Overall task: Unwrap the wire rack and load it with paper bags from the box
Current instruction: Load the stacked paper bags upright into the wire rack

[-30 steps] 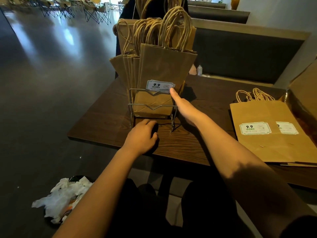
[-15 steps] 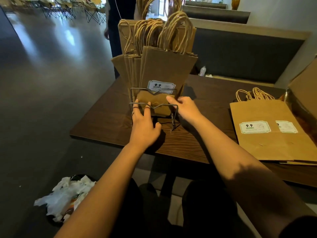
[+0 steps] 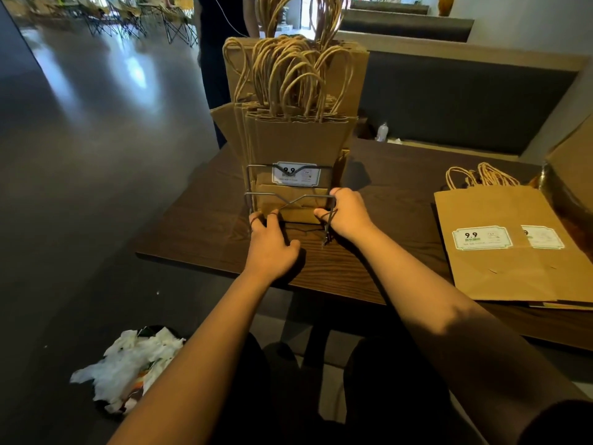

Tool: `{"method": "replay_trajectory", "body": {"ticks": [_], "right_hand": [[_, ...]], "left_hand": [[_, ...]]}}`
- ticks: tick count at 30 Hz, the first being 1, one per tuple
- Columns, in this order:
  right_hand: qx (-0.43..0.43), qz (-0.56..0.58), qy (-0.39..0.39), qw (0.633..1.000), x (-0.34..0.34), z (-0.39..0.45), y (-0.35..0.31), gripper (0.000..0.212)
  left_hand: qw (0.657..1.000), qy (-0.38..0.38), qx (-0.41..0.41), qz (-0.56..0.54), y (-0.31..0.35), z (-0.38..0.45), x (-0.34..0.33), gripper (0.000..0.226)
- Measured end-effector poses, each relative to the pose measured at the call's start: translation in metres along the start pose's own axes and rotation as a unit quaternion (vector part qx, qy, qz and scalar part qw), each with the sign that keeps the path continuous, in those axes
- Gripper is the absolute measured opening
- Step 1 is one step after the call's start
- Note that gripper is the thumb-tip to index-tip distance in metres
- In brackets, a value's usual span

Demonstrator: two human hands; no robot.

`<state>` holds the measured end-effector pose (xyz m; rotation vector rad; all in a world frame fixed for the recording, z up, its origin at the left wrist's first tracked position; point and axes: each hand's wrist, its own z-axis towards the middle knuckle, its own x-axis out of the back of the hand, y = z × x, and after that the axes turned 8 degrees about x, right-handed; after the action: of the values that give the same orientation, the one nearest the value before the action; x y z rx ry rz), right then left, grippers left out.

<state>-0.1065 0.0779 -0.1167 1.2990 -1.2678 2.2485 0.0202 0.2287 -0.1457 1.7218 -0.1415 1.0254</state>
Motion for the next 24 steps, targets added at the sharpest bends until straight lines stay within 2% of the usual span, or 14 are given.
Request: {"method": "replay_trajectory", "body": {"ticks": [2, 5, 7, 9, 12, 15, 19, 24], "right_hand": [[-0.012, 0.028, 0.001, 1.000, -0.003, 0.000, 0.002, 0.024], [0.001, 0.035, 0.065, 0.997, -0.013, -0.001, 0.008, 0.030], [-0.002, 0.036, 0.080, 0.996, -0.016, -0.001, 0.008, 0.021], [-0.006, 0.035, 0.065, 0.997, -0.013, -0.001, 0.003, 0.018], [-0.012, -0.029, 0.011, 0.999, -0.004, 0.000, -0.005, 0.040], [-0.019, 0.010, -0.018, 1.000, 0.001, -0.004, -0.009, 0.046], [0.003, 0.074, -0.012, 0.997, 0.002, -0.013, -0.006, 0.032], [-0.006, 0.113, 0.059, 0.992, 0.007, -0.017, 0.000, 0.020]], "left_hand": [[1.000, -0.005, 0.010, -0.004, 0.001, 0.000, 0.001, 0.071], [1.000, -0.020, 0.013, -0.005, 0.005, 0.002, 0.006, 0.069], [1.000, -0.027, 0.012, -0.002, 0.006, 0.004, 0.008, 0.067], [0.999, -0.030, 0.013, 0.006, 0.006, 0.006, 0.008, 0.065], [0.999, -0.035, 0.021, 0.026, 0.004, 0.007, 0.007, 0.072], [0.998, -0.048, 0.021, 0.019, 0.003, 0.007, 0.006, 0.073], [1.000, -0.014, 0.008, 0.003, 0.005, 0.003, 0.007, 0.069], [0.999, 0.034, -0.029, -0.010, 0.011, -0.001, 0.006, 0.073]]}}
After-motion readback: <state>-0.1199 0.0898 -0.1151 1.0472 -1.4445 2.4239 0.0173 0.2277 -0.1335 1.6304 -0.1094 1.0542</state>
